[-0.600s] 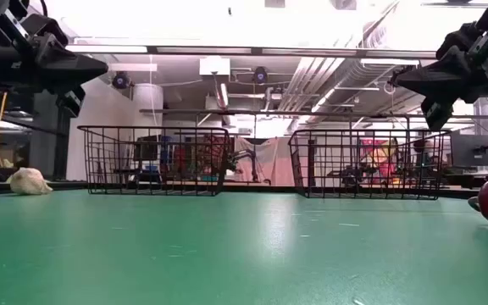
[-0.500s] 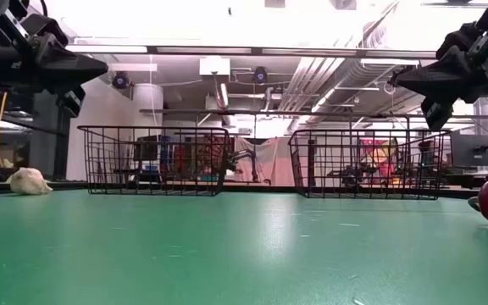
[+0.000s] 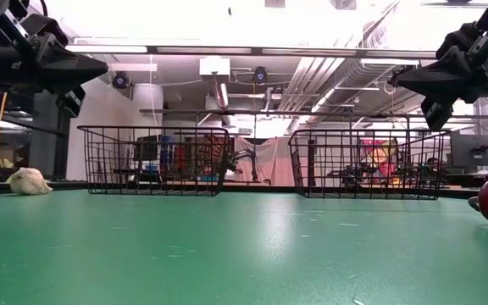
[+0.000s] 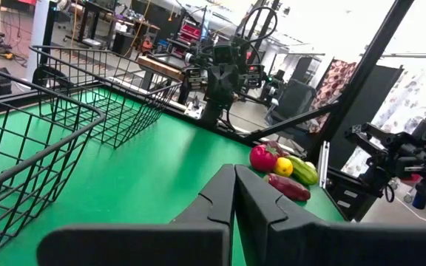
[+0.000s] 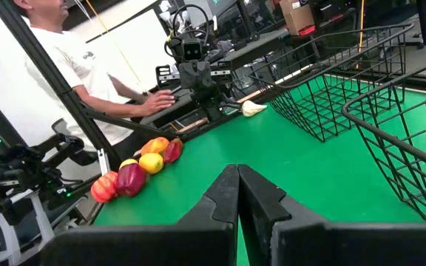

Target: Sort produce into baskets

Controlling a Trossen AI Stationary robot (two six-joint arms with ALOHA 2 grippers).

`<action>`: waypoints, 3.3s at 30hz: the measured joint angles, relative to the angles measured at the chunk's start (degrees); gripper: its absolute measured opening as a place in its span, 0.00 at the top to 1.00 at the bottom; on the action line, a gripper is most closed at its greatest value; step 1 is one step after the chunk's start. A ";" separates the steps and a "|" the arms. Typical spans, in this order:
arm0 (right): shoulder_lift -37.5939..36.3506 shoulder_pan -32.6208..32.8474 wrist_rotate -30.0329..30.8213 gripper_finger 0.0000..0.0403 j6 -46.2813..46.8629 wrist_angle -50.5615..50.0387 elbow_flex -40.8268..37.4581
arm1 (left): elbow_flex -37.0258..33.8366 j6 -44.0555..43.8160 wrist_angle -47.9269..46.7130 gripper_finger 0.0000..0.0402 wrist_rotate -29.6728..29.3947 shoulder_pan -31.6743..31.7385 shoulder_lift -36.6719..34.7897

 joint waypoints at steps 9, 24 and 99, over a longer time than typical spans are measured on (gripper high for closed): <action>-0.01 0.00 0.00 1.00 0.00 -0.01 -0.01 | 0.02 -0.02 0.02 1.00 0.00 0.00 0.00; 0.01 0.01 0.00 1.00 0.00 0.01 0.00 | 0.02 0.00 0.02 1.00 -0.02 0.00 -0.02; 24.90 7.13 -0.52 0.75 10.84 -15.99 36.62 | 0.01 0.00 0.00 1.00 -0.02 0.02 0.03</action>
